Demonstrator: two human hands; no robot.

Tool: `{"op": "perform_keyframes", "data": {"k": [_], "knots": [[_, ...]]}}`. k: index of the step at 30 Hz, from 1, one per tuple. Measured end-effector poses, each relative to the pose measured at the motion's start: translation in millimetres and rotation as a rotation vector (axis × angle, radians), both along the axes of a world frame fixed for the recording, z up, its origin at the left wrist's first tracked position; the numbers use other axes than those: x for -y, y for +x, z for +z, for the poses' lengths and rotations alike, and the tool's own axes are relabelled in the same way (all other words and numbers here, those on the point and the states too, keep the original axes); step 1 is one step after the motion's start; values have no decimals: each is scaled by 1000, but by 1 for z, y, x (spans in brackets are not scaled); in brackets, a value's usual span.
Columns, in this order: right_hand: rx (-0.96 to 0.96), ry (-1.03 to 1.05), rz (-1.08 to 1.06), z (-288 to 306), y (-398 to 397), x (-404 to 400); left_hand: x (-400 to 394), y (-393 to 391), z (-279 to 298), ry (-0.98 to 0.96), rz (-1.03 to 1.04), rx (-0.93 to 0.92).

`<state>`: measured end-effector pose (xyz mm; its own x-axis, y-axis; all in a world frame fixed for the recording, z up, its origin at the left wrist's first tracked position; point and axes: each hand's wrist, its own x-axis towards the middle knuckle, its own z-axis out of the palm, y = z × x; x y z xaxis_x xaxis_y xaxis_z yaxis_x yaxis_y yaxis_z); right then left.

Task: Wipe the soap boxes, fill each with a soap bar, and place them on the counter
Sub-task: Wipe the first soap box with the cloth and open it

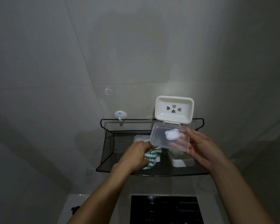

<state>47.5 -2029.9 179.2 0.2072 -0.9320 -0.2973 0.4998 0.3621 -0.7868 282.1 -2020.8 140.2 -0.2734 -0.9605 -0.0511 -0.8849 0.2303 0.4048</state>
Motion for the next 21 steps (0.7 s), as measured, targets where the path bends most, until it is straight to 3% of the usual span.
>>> {"op": "perform_keyframes", "data": {"k": [4,8,12,14,18,21], "knots": [[-10,5,-36,-1,-1,-1,-3,4,6,89,188,-204],[-25,-3,-65,-3,-5,-2,-9,20,27,288,511,-625],[-68,-7,-76,-6,-4,-1,-19,35,65,83,630,-866],[-77,-8,-75,-7,0,0,-23,34,83,-100,558,-811],[-71,-17,-48,-4,16,0,-29,10,97,-457,342,-412],[-74,-44,-23,-2,29,0,-32,-15,87,-485,144,-137]]}}
